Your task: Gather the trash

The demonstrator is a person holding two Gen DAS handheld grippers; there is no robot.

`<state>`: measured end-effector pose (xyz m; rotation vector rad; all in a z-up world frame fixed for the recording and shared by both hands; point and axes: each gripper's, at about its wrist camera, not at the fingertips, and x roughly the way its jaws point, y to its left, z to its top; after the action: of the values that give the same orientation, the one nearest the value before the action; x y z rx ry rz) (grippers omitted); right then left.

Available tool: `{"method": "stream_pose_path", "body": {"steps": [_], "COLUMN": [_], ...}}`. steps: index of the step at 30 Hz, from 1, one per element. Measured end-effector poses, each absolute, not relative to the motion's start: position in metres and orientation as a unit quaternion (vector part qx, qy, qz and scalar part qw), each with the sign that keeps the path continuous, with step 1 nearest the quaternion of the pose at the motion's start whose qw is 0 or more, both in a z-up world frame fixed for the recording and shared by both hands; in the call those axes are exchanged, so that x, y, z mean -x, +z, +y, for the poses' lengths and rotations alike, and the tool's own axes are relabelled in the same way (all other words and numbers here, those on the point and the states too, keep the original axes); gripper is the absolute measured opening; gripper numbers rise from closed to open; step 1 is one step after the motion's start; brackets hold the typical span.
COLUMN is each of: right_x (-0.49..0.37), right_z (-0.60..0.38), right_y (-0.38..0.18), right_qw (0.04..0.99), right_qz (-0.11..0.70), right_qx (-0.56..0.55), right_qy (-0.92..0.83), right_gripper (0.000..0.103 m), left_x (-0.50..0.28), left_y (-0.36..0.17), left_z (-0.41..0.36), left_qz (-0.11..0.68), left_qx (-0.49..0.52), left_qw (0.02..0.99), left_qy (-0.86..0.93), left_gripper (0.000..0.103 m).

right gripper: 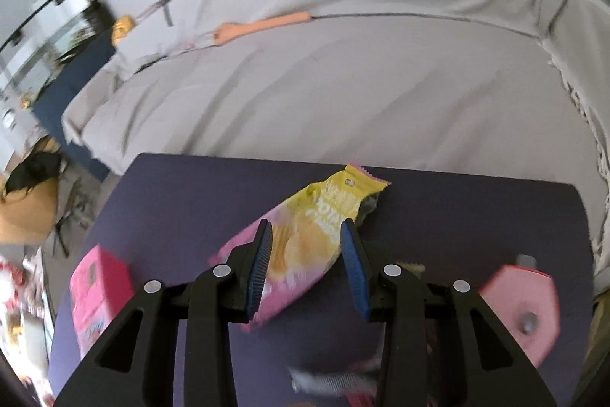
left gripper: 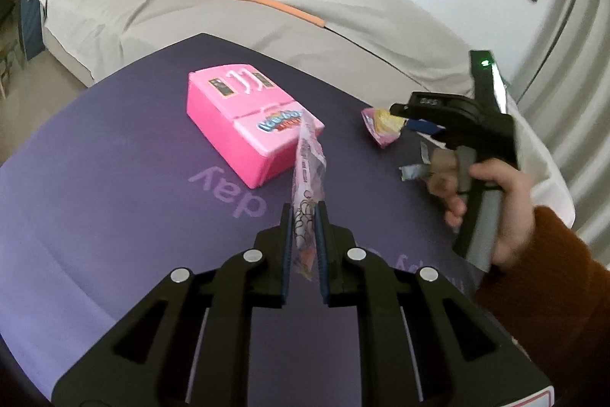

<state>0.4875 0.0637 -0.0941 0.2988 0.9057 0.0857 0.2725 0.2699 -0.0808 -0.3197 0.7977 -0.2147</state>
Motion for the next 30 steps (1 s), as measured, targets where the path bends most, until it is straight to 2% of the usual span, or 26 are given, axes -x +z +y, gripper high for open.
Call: {"method": "stream_pose_path", "body": {"steps": [7, 12, 16, 22, 30], "right_x": [-0.514, -0.511, -0.494, -0.503, -0.527], "right_z": [0.074, 0.079, 0.065, 0.051, 0.078], "right_y": [-0.117, -0.114, -0.102, -0.114, -0.126], "right_qw": [0.875, 0.885, 0.897, 0.875, 0.887], "right_qz": [0.465, 0.453, 0.420, 0.451, 0.453], "right_qx": [-0.135, -0.110, -0.135, -0.176, -0.085], "right_qy": [0.016, 0.002, 0.000, -0.005, -0.007], "right_gripper": [0.036, 0.036, 0.036, 0.036, 0.036], "left_x": [-0.272, -0.274, -0.277, -0.277, -0.278], "left_y": [-0.090, -0.094, -0.097, -0.099, -0.100], "left_z": [0.281, 0.286, 0.287, 0.285, 0.278], "left_qz": [0.382, 0.387, 0.390, 0.391, 0.399], "left_qx": [0.180, 0.195, 0.199, 0.193, 0.187], "left_qw": [0.899, 0.893, 0.890, 0.891, 0.891], "left_qy": [-0.114, -0.123, -0.128, -0.128, -0.113], "left_gripper": [0.010, 0.010, 0.010, 0.010, 0.010]}}
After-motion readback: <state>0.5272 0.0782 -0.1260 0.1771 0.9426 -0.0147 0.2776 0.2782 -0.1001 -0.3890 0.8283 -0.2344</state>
